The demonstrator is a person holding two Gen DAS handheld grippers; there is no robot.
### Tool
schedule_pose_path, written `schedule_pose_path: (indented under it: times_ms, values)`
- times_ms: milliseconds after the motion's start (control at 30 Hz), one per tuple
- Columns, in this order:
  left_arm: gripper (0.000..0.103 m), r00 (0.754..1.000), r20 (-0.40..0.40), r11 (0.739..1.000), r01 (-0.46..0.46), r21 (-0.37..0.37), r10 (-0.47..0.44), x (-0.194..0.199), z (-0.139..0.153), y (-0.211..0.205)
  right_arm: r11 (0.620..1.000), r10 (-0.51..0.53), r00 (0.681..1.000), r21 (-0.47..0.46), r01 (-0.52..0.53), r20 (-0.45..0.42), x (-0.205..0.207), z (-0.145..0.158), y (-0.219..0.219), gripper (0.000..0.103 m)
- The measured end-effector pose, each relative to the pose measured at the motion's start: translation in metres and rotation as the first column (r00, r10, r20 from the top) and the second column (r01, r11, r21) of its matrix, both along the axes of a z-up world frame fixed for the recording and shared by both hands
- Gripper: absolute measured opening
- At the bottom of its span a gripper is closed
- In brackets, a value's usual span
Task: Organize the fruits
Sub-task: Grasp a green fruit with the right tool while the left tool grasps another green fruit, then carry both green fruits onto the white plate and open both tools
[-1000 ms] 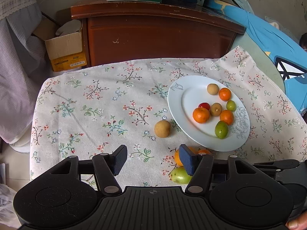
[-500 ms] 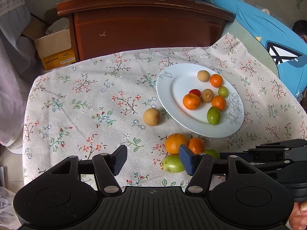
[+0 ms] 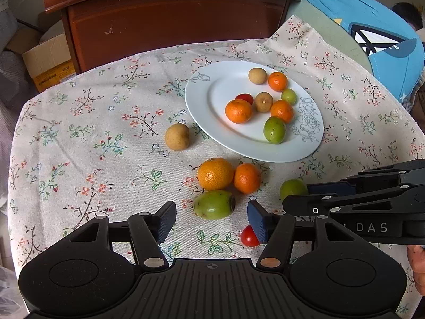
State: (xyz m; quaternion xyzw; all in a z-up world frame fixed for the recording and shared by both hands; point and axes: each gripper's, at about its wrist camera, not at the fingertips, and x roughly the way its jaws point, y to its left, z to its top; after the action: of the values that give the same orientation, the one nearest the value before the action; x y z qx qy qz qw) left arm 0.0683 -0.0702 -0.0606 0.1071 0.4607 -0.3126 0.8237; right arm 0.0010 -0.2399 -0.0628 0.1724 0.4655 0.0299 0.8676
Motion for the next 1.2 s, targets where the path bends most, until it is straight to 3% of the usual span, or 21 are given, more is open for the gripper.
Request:
schedule_pose_path:
  times_ms: [333, 400, 533, 1200]
  values:
    - [0.055, 1.0, 0.013, 1.0, 0.004, 0.014, -0.004, 0.002, -0.011, -0.007, 1.0, -0.004, 1.0, -0.001, 0.004, -0.005, 0.003, -0.005, 0.0, 0.029]
    - [0.044, 1.0, 0.018, 1.0, 0.015, 0.016, -0.015, 0.002, -0.013, -0.008, 1.0, -0.002, 1.0, 0.009, 0.003, -0.014, 0.003, -0.007, 0.0, 0.029]
    - [0.035, 0.999, 0.039, 0.999, 0.031, 0.019, -0.031, 0.0, -0.013, -0.01, 1.0, -0.001, 1.0, 0.006, 0.002, -0.014, 0.004, -0.007, 0.0, 0.029]
    - [0.035, 0.997, 0.072, 1.0, 0.011, -0.012, -0.01, -0.008, 0.011, -0.006, 1.0, 0.022, 0.999, 0.004, -0.022, 0.038, 0.001, 0.007, 0.003, 0.028]
